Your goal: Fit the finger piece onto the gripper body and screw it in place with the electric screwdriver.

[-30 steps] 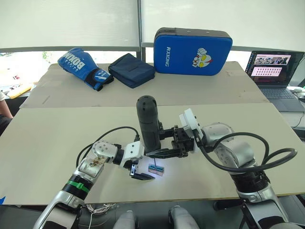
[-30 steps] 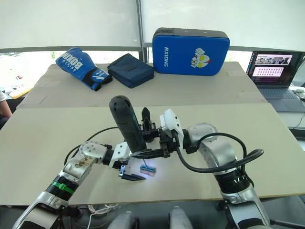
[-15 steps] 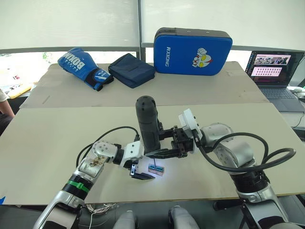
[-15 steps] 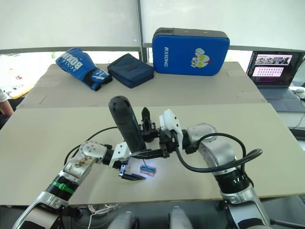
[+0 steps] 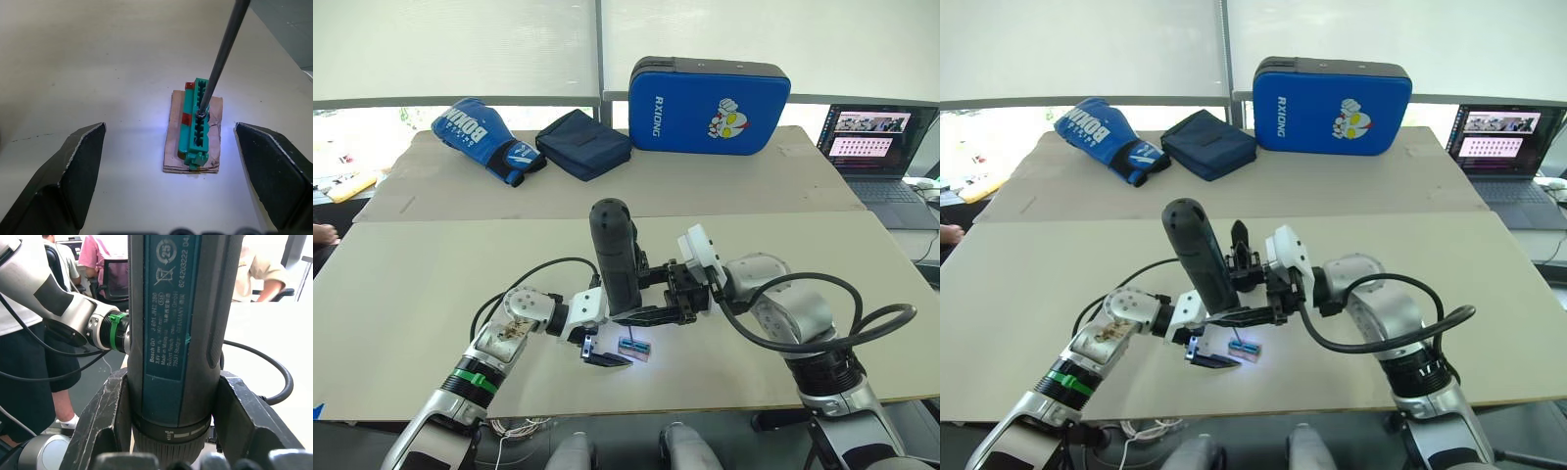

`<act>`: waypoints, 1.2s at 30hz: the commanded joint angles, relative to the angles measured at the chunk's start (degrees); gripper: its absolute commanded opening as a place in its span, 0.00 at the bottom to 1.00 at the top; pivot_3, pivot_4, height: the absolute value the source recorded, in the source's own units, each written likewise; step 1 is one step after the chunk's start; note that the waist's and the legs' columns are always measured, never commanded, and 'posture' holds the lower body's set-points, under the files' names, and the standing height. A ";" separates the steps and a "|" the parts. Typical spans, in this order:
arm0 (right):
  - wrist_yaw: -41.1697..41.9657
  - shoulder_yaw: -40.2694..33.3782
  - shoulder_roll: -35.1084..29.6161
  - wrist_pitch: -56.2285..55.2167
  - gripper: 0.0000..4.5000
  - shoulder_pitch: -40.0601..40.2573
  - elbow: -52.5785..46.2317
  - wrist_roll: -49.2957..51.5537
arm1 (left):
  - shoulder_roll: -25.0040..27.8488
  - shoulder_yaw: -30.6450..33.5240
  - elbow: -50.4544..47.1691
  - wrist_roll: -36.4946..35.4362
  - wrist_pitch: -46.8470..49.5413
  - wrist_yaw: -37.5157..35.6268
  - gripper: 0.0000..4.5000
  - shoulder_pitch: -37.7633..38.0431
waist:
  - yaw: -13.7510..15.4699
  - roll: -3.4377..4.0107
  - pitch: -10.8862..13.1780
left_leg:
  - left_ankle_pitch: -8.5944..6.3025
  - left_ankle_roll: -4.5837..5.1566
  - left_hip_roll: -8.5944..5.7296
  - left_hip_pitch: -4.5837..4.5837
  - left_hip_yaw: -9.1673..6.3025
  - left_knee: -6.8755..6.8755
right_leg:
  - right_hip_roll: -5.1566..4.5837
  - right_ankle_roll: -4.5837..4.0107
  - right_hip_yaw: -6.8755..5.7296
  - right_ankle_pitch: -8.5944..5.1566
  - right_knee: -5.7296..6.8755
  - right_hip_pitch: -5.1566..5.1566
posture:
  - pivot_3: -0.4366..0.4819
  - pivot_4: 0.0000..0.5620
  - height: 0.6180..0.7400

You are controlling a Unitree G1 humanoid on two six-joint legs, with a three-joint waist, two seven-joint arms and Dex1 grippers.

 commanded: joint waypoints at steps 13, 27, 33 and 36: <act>-3.66 -5.42 -1.48 4.44 0.43 -3.05 -7.39 6.31 | 5.37 4.64 -7.23 -4.72 3.00 -0.06 1.00 4.10 | -0.14 0.00 0.00 | 0.00 0.00 0.02 -0.01 -0.16 -0.01 | -0.01 0.00 0.00 0.00 0.00 -0.03 | 0.48 0.27 1.00; -9.15 -11.47 -5.84 7.66 0.43 -4.51 -8.67 9.07 | -1.65 14.03 -11.13 -6.90 16.32 23.26 1.00 7.81 | 0.36 -0.01 0.00 | 0.00 0.00 0.00 -0.02 -0.24 0.00 | -0.04 0.00 0.00 0.00 -0.02 -0.02 | 0.48 0.27 1.00; -10.12 -12.11 -6.77 6.92 0.43 -2.32 -9.31 8.62 | -10.56 13.71 -9.57 -4.04 18.34 36.38 1.00 6.23 | 1.17 -0.02 0.01 | 0.00 0.00 0.00 -0.01 -0.22 0.01 | -0.05 0.00 0.02 0.01 0.00 -0.01 | 0.48 0.27 1.00; -10.44 -11.82 -6.64 5.77 0.43 -1.39 -8.58 7.53 | -13.43 12.01 -8.93 -2.92 18.17 38.35 1.00 5.43 | 1.16 -0.02 0.01 | 0.00 0.00 -0.01 -0.01 -0.19 0.01 | -0.04 -0.01 0.02 0.01 0.00 -0.02 | 0.48 0.27 1.00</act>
